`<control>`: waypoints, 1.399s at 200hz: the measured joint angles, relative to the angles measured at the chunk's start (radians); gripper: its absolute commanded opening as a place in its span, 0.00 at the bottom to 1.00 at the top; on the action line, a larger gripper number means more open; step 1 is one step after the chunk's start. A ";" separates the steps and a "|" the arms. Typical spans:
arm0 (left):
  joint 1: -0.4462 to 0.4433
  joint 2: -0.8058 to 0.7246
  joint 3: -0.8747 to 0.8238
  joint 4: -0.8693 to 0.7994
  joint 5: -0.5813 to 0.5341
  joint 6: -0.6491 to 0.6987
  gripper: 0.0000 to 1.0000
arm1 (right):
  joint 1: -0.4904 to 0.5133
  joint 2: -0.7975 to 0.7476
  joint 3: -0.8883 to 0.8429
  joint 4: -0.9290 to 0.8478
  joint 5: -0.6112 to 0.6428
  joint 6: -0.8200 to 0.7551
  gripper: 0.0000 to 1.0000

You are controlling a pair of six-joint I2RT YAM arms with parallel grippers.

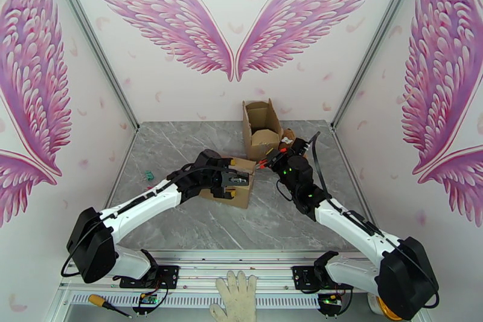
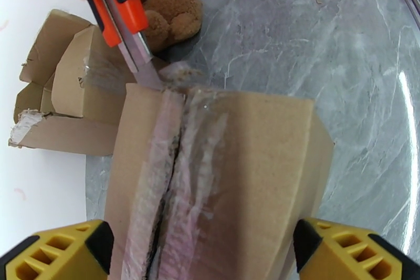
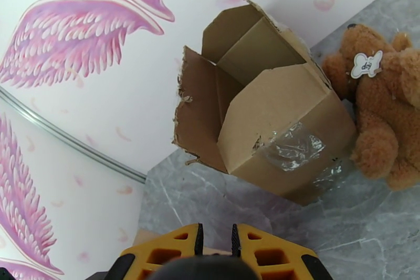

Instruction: Unpack the express box

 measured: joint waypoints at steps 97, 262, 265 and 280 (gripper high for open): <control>0.000 0.029 0.000 0.061 -0.011 -0.002 0.96 | -0.004 -0.006 -0.029 0.032 0.052 0.027 0.00; -0.010 0.099 0.000 0.140 -0.014 -0.024 0.91 | -0.049 0.034 -0.055 0.129 -0.054 0.042 0.00; -0.010 0.100 0.000 0.142 -0.014 -0.024 0.91 | -0.051 0.034 -0.057 0.131 -0.059 0.042 0.00; -0.010 0.105 0.000 0.145 -0.014 -0.032 0.90 | -0.064 0.026 -0.076 0.147 -0.090 0.048 0.00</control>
